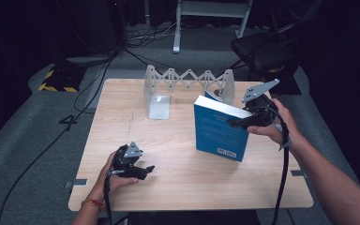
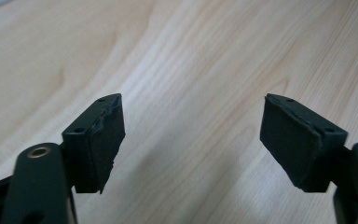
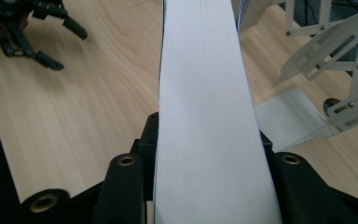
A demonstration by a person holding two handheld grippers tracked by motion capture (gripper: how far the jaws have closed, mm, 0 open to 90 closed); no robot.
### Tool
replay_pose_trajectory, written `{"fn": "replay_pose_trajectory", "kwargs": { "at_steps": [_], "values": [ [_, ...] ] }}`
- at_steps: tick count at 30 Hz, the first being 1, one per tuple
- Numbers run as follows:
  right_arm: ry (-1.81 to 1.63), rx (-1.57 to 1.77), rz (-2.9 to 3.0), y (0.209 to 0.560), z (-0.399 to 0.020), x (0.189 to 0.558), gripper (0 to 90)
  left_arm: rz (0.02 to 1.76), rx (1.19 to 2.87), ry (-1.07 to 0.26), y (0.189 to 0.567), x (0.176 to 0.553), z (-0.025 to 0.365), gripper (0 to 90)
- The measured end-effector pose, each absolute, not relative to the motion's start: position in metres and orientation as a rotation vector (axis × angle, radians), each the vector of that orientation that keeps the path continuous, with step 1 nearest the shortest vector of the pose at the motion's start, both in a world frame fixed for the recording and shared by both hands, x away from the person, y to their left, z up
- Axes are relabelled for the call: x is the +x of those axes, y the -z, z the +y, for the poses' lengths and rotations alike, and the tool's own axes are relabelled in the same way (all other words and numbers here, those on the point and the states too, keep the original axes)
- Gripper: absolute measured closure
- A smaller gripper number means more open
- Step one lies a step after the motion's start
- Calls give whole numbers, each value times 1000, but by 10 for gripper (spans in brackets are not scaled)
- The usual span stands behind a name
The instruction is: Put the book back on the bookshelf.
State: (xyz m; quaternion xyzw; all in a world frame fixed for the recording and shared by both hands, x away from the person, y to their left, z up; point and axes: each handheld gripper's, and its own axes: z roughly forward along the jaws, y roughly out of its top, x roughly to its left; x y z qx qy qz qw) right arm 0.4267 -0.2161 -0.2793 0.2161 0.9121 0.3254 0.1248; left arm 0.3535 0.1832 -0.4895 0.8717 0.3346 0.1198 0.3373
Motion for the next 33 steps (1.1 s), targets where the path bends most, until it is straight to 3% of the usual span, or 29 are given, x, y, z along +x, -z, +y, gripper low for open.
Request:
{"fn": "replay_pose_trajectory", "kwargs": {
  "at_steps": [9, 33],
  "values": [
    [-950, 745, 2589, 269, -221, 453, 620, 866, 2250, -317, 503, 353, 181, 152],
    [-929, 971, 2372, 248, -234, 503, 620, 856, 2249, -322, 504, 353, 182, 150]
  ]
}}
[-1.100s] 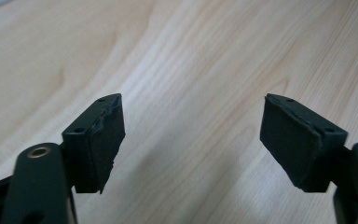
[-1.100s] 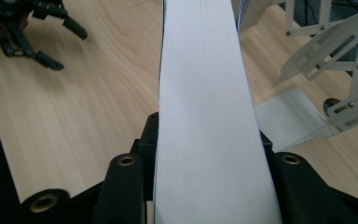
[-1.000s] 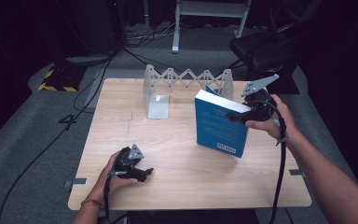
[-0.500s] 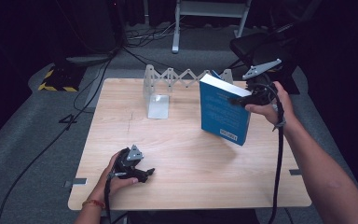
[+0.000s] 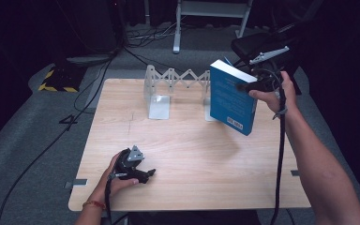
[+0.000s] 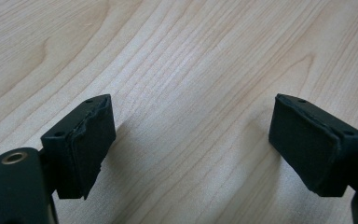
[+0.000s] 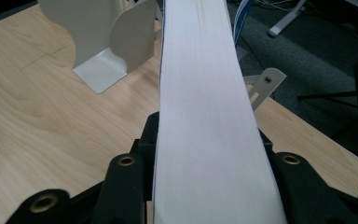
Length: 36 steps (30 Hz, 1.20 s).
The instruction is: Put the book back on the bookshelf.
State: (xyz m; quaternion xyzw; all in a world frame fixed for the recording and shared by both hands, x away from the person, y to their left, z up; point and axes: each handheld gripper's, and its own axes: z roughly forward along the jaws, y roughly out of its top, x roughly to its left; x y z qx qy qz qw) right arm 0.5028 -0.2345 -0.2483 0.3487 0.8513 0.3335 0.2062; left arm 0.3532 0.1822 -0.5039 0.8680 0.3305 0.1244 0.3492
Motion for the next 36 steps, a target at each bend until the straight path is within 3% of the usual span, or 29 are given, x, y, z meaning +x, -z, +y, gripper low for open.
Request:
{"fn": "replay_pose_trajectory", "kwargs": {
  "at_steps": [36],
  "values": [
    [-963, 1137, 2286, 263, -213, 565, 617, 825, 2256, -309, 504, 352, 184, 153]
  ]
}}
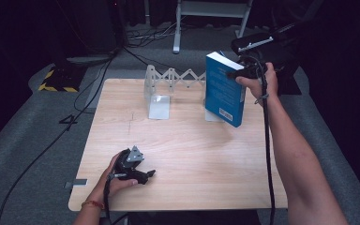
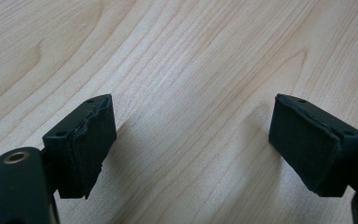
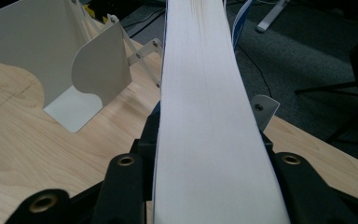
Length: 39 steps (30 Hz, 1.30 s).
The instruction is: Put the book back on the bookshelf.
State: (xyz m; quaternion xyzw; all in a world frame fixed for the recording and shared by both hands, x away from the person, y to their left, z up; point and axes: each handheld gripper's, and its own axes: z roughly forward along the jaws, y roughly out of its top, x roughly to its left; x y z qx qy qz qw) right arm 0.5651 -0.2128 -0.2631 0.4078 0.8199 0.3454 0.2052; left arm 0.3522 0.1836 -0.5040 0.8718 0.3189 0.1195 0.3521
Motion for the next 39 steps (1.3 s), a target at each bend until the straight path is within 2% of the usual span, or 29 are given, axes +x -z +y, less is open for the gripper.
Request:
{"fn": "replay_pose_trajectory", "kwargs": {
  "at_steps": [24, 39],
  "values": [
    [-1052, 1168, 2170, 286, -208, 581, 614, 809, 2261, -306, 504, 351, 184, 156],
    [-1029, 1145, 2174, 296, -218, 555, 611, 806, 2260, -306, 504, 350, 184, 157]
  ]
}}
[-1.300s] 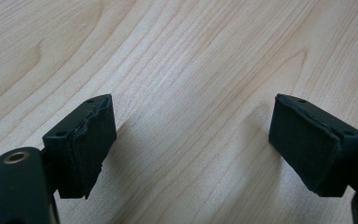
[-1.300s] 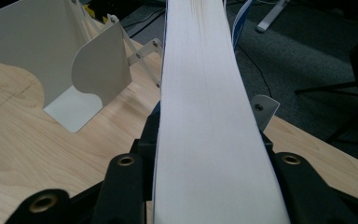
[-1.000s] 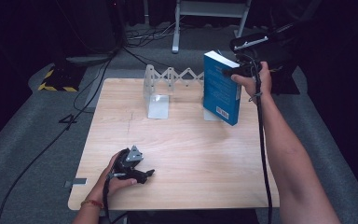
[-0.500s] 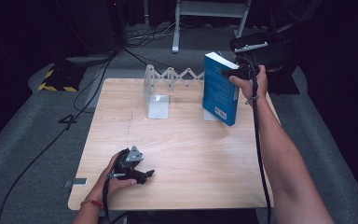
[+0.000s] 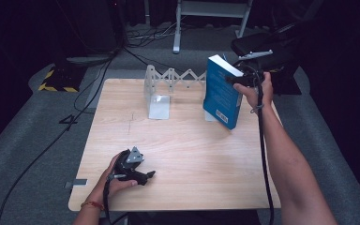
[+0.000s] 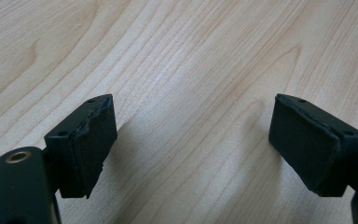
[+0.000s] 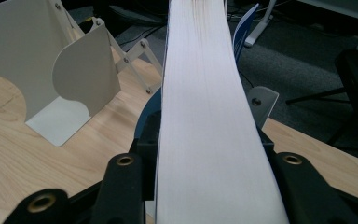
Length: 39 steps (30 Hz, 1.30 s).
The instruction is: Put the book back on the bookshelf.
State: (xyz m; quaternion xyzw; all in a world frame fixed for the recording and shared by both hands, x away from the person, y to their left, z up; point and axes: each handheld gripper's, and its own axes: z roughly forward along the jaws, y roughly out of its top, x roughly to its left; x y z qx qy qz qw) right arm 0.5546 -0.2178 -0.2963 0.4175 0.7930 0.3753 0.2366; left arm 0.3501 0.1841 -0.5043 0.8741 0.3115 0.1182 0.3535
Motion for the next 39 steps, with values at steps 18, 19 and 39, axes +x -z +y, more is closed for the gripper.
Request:
{"fn": "replay_pose_trajectory", "kwargs": {
  "at_steps": [18, 19, 39],
  "values": [
    [-856, 1085, 2343, 288, -220, 552, 576, 806, 2260, -305, 504, 350, 184, 156],
    [-856, 1085, 2343, 288, -220, 552, 576, 806, 2260, -305, 504, 350, 184, 156],
    [-913, 1071, 2333, 279, -211, 579, 610, 775, 2269, -292, 504, 352, 184, 156]
  ]
}}
